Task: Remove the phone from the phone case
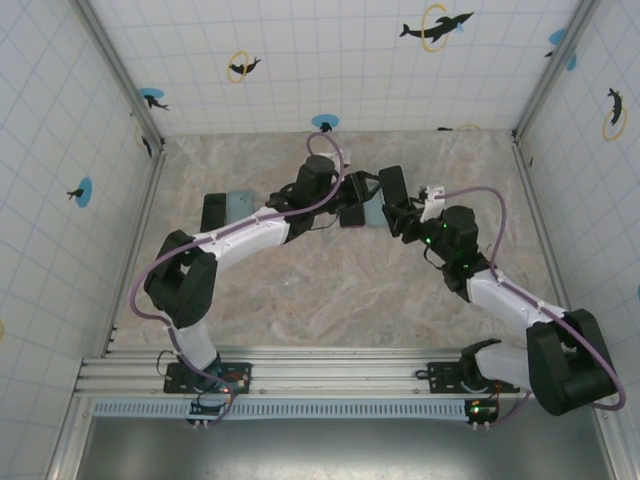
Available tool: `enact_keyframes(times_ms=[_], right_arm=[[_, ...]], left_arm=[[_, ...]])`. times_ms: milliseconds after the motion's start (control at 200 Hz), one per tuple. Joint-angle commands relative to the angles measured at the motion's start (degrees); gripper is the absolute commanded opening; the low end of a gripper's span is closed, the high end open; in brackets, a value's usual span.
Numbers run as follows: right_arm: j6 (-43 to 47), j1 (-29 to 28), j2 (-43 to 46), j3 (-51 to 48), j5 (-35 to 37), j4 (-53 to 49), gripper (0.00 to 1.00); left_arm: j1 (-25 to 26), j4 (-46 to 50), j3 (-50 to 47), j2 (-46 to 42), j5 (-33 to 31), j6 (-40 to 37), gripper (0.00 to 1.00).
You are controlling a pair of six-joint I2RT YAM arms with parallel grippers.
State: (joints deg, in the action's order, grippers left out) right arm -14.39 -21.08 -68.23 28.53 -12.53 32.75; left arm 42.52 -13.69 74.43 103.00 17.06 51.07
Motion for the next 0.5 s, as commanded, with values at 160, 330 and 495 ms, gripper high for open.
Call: enact_keyframes(times_ms=[160, 330, 495], right_arm=[[1.7, -1.7, 2.7, 0.4, -2.0, 0.8, 0.41], [1.8, -2.1, 2.4, 1.1, -2.8, 0.2, 0.40], [1.9, -2.1, 2.1, 1.4, -3.7, 0.0, 0.41]], left_arm=[[0.7, 0.0, 3.0, 1.7, 0.7, -1.1, 0.39], [0.8, -1.0, 2.7, 1.7, 1.7, -0.6, 0.25], [0.8, -3.1, 1.8, 1.1, 2.1, 0.4, 0.10]])
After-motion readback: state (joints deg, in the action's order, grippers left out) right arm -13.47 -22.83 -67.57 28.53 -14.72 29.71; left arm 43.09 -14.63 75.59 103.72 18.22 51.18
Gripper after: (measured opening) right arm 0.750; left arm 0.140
